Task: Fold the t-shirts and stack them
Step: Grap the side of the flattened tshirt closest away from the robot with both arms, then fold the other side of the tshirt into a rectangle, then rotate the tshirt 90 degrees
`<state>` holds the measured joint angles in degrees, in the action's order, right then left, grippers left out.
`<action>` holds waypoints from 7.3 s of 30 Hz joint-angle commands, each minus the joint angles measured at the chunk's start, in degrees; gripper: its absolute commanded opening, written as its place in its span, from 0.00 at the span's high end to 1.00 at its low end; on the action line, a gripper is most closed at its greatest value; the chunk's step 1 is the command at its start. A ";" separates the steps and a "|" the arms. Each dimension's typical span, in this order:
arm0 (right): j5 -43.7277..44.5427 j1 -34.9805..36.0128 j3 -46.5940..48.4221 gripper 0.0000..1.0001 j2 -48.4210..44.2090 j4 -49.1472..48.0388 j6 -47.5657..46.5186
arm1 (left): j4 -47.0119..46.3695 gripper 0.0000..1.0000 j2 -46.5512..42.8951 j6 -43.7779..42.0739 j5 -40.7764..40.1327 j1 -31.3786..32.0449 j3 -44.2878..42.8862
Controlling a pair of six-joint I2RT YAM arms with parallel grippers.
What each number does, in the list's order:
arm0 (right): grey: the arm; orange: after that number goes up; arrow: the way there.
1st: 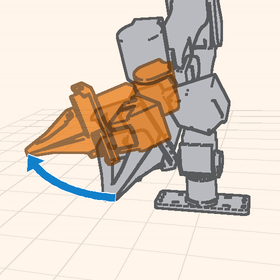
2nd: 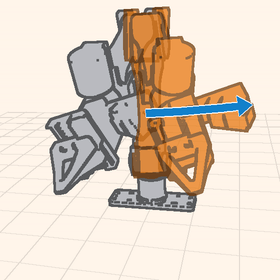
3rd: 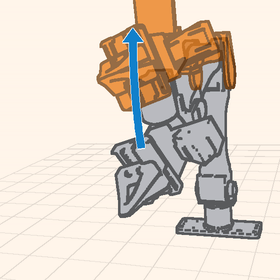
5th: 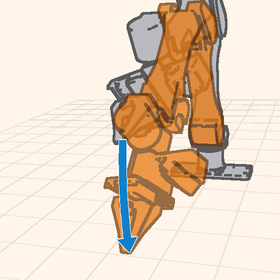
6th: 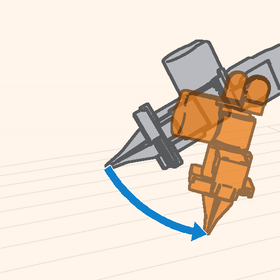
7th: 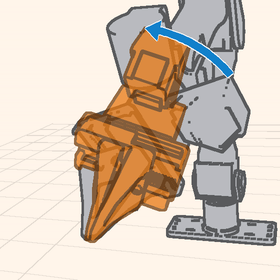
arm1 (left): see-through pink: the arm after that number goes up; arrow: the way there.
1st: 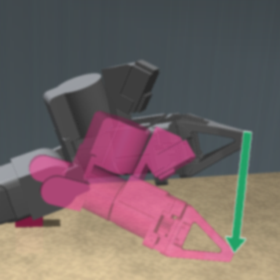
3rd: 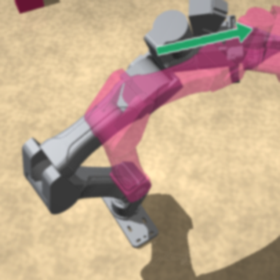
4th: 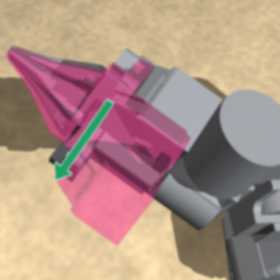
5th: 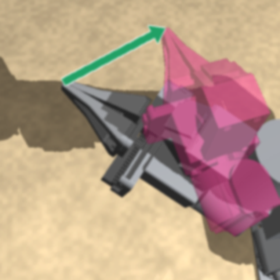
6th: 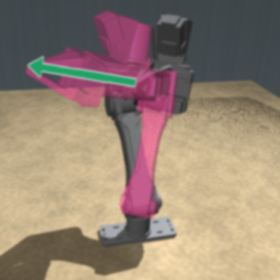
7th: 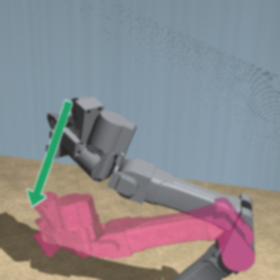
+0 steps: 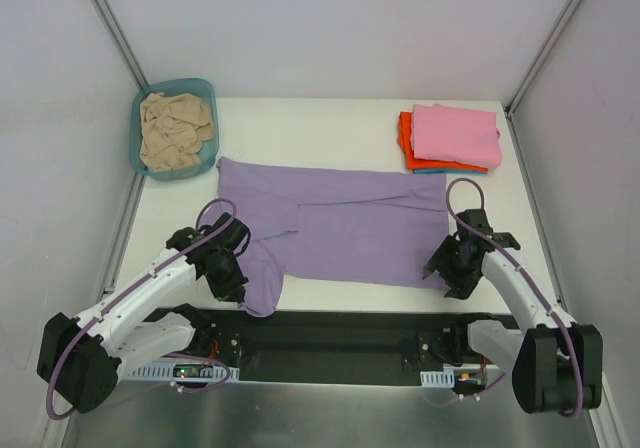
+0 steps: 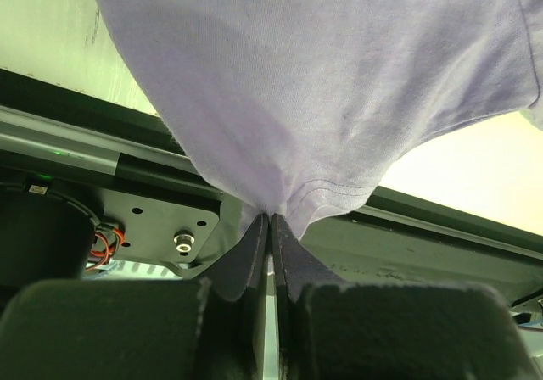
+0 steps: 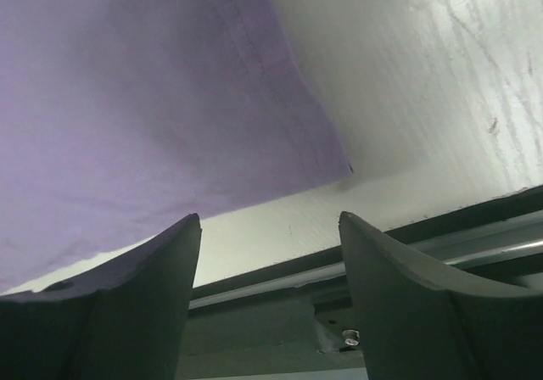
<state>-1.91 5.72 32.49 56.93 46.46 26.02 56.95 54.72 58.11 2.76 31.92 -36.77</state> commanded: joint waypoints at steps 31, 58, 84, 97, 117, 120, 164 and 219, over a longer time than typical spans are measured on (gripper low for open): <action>0.42 0.09 5.12 0.99 13.91 -12.27 -7.65 | -2.10 1.00 2.50 -2.03 -6.36 0.16 -6.90; 3.48 0.26 22.79 0.99 24.46 -9.98 -8.36 | -17.75 1.00 18.66 -15.83 -1.88 -15.22 -26.06; 13.69 -0.97 29.55 0.99 25.42 -5.32 -9.67 | -23.02 1.00 26.14 -26.11 -4.00 -20.41 -37.93; 11.93 -0.97 35.53 0.99 33.77 -4.97 -10.90 | -28.99 1.00 34.48 -33.84 -1.10 -21.81 -44.61; 19.31 -0.97 45.20 0.20 42.40 0.47 -10.81 | -32.43 0.01 53.92 -34.38 2.94 -26.12 -56.21; 18.26 -0.97 45.29 0.01 40.73 0.30 -12.39 | -32.43 0.01 52.16 -34.11 4.61 -26.12 -55.69; -8.21 38.84 14.85 0.03 13.40 2.49 -13.25 | -40.07 0.01 50.92 -22.60 7.25 -27.70 -30.62; -9.94 28.32 36.58 0.03 27.88 -14.72 -18.19 | -47.02 0.01 95.75 -17.15 17.98 -19.97 -97.35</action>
<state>-12.34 42.65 62.41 84.90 32.38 11.53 8.10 153.99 43.90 27.44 13.34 -135.98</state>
